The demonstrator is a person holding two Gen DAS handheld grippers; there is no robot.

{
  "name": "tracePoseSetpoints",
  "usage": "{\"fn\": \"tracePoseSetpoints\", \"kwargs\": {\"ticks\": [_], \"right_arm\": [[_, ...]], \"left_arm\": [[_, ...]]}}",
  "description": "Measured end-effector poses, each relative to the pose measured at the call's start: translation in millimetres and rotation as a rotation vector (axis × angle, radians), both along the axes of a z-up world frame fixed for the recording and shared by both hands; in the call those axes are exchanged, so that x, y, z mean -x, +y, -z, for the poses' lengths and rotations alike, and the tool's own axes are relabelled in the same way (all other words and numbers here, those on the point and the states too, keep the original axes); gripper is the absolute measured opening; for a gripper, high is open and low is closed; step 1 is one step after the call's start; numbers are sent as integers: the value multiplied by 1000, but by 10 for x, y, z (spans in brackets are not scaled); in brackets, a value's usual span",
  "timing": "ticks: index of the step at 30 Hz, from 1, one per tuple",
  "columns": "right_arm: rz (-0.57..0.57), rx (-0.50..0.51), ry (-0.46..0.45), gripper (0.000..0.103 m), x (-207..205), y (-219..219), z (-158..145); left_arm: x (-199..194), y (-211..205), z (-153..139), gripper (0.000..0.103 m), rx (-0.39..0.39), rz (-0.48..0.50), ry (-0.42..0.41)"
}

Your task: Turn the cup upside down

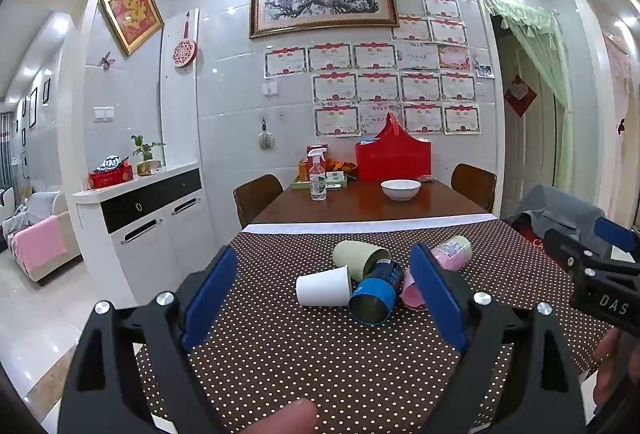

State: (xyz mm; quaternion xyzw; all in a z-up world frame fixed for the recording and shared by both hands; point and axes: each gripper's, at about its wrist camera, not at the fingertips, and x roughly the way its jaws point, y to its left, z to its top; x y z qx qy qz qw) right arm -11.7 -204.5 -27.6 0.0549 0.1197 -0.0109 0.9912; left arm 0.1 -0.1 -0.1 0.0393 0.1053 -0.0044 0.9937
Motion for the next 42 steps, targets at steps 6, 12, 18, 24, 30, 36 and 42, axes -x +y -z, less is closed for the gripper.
{"fn": "tracePoseSetpoints", "kwargs": {"ticks": [6,12,18,24,30,36,42], "right_arm": [[0,1,-1,97,-8,3,2],[0,1,-5,97,-4,3,1],[-2,1,-6,97,-12,3,7],[-5,3,-9,97,3,31,-89],[-5,4,-9,97,-4,60,-147],[-6,6,-15,97,-8,48,-152],[-8,8,-18,97,-6,49,-170]], "left_arm": [[32,19,-16,87,3,-8,-8],[-9,-5,-8,87,-1,-5,0],[-7,0,-4,86,-6,-3,-1],[8,47,-16,86,-6,-4,-2],[15,75,-38,86,-6,-5,-4],[14,85,-37,86,-7,-5,-5],[3,113,-66,86,-7,-6,-4]]}}
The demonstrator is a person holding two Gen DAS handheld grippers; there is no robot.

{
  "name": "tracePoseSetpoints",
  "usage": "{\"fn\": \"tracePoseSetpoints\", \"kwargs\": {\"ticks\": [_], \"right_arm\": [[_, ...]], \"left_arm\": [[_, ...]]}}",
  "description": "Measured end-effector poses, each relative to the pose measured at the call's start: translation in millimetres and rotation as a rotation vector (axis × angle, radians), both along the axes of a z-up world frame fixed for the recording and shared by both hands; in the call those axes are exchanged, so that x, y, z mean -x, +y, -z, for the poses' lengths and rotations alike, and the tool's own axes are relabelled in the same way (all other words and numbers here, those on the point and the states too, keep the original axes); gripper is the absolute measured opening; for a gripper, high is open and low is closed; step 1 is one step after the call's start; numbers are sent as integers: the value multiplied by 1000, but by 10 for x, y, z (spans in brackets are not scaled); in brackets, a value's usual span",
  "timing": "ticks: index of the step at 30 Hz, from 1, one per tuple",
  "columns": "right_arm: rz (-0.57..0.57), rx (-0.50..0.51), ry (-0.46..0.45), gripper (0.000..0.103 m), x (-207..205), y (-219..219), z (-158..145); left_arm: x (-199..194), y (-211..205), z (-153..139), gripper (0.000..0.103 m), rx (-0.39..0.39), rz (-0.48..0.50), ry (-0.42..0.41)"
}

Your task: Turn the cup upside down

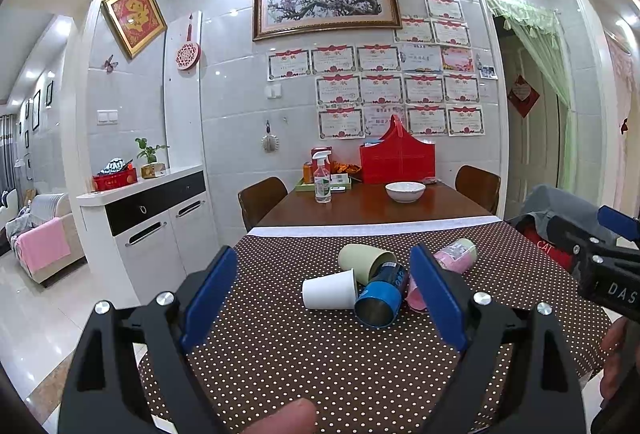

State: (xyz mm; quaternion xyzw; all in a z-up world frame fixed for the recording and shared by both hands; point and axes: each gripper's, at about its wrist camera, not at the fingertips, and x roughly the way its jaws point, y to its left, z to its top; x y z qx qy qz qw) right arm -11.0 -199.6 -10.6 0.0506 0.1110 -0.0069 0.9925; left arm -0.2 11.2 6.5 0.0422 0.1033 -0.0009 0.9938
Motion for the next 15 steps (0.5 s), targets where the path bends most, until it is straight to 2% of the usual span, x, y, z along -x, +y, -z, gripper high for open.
{"fn": "tracePoseSetpoints", "kwargs": {"ticks": [15], "right_arm": [[-5,4,-5,97,5,53,-118]], "left_arm": [[19,59,-132,86,1,-5,-3]]}}
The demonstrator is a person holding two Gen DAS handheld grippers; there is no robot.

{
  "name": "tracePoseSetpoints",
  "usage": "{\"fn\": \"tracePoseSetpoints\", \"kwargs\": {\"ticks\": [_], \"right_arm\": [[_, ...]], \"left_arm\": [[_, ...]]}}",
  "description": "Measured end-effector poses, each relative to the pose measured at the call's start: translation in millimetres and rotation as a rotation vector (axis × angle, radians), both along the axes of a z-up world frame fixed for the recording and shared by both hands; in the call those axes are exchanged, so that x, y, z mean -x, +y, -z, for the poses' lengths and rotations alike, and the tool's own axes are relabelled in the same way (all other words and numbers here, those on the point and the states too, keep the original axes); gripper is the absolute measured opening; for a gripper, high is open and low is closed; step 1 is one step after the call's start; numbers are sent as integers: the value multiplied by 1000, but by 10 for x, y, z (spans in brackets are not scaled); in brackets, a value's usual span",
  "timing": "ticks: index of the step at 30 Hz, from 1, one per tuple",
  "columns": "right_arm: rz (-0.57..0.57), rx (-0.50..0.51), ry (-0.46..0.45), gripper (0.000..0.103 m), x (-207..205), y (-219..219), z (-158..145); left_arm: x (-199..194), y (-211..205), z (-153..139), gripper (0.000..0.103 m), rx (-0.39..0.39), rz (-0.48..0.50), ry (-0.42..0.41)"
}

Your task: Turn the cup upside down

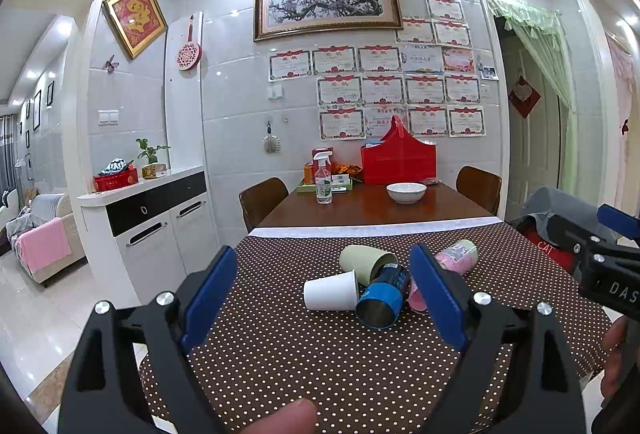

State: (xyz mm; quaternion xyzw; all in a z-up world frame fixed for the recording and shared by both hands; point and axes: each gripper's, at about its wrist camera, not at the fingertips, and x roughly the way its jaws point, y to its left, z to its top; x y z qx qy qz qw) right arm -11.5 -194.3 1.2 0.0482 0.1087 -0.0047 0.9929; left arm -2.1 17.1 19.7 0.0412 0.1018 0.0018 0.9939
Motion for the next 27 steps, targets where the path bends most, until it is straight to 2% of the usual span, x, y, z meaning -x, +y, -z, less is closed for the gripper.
{"fn": "tracePoseSetpoints", "kwargs": {"ticks": [27], "right_arm": [[-1,0,-5,97,19,-2,19]], "left_arm": [[-11,24,-16,86,-1,-3,1]]}}
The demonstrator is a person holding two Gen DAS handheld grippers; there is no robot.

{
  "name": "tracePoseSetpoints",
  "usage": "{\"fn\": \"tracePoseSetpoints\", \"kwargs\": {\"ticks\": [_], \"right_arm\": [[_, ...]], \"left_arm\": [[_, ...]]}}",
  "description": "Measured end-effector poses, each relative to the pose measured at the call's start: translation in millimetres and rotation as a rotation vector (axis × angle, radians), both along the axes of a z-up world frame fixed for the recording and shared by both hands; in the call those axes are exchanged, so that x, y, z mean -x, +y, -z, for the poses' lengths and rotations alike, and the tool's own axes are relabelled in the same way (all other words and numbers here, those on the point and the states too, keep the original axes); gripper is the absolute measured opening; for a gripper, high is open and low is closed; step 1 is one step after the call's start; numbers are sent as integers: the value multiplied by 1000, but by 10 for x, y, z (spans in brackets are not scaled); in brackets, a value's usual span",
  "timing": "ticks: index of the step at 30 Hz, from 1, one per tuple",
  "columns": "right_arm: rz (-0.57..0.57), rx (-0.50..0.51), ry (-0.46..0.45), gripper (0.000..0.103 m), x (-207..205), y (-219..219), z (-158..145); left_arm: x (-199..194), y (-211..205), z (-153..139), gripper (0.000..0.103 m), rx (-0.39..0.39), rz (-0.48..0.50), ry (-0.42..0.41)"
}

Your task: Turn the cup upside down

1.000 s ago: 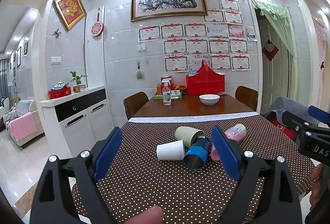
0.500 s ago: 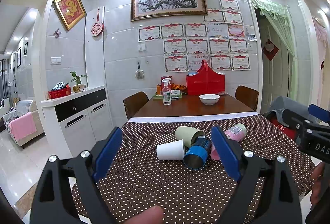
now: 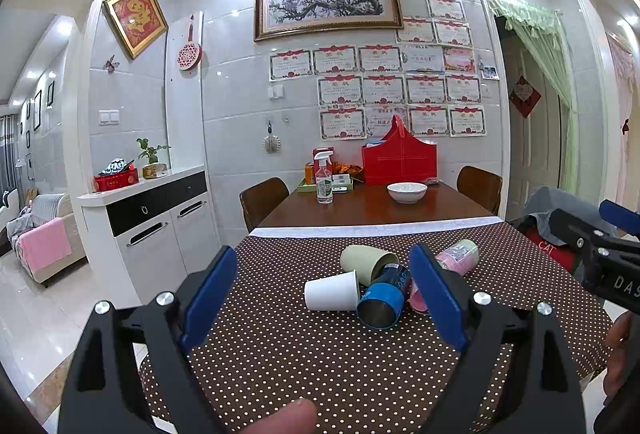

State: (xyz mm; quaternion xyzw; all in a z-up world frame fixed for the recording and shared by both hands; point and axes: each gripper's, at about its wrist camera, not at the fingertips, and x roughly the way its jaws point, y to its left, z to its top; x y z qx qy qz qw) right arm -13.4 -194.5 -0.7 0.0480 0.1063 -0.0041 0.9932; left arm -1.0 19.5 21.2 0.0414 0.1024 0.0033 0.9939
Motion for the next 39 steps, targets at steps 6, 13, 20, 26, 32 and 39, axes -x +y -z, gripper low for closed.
{"fn": "tracePoseSetpoints", "kwargs": {"ticks": [6,13,20,26,32,39], "right_arm": [[-4,4,-5,97,5,16,-115],[-10,10,12,97,-111,33,-109],[-17,6,48,97,-363,-76,48],[-20,15,91,97,-667,-166,220],[-30,21,148,97,-991,-207,430],[-27,34,214,97,-1307,-230,635]], "left_arm": [[-5,-1,1,87,-1,0,0],[-155,-36,92,86,4,-11,32],[-536,18,183,86,-21,-24,95],[-956,19,379,86,-75,-24,158],[-1486,20,600,86,-134,12,234],[-1950,72,876,86,-226,87,334]]}}
